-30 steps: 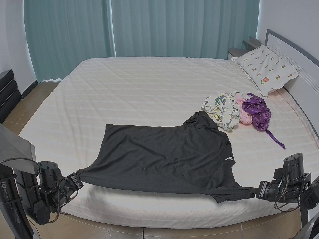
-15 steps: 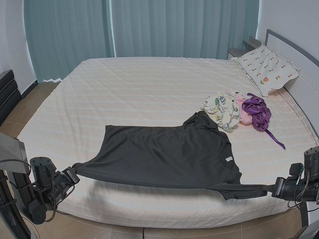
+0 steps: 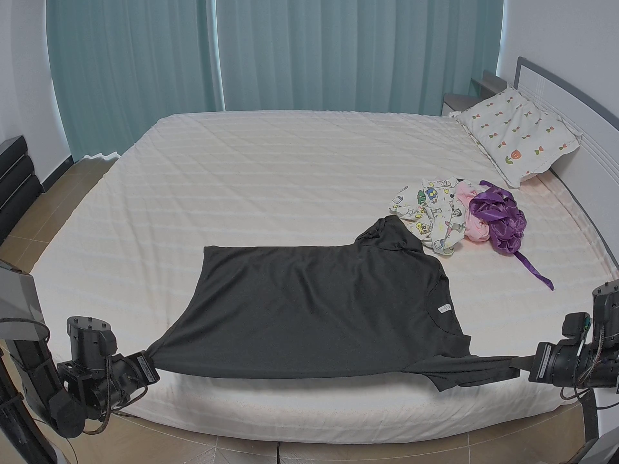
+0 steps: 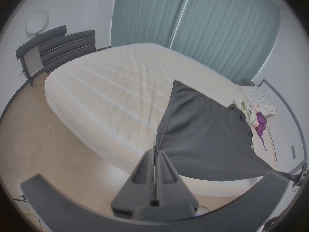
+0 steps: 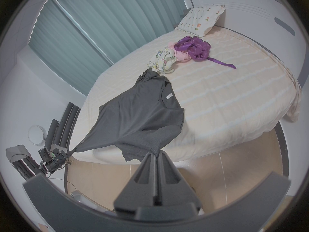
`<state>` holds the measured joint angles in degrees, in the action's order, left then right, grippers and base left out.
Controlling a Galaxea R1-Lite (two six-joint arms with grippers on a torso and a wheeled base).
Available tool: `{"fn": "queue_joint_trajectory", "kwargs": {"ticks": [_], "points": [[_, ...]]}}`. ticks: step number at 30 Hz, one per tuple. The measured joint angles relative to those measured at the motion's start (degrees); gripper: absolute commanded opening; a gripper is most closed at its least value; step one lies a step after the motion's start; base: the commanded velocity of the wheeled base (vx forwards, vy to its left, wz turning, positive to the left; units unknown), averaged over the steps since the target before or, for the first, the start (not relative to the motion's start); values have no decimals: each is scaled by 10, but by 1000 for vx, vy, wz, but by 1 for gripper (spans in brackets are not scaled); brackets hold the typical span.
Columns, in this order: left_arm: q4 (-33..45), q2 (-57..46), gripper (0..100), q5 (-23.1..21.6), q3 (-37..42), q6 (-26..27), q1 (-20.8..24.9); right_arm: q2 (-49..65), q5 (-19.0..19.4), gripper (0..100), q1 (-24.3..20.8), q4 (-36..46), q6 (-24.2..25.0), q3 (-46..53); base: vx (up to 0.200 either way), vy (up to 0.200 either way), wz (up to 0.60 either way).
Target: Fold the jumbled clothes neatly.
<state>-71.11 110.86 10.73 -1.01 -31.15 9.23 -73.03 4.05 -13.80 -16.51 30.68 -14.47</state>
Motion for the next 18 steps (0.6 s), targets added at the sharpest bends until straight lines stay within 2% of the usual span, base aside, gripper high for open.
{"fn": "queue_joint_trajectory", "kwargs": {"ticks": [8,18], "points": [[77,-2,0,-17,0,4,2,-39,0,0,2,0,-28,13,0,0,0],[135,-5,0,-18,0,6,18,-84,0,0,7,0,-57,13,0,0,0]]}}
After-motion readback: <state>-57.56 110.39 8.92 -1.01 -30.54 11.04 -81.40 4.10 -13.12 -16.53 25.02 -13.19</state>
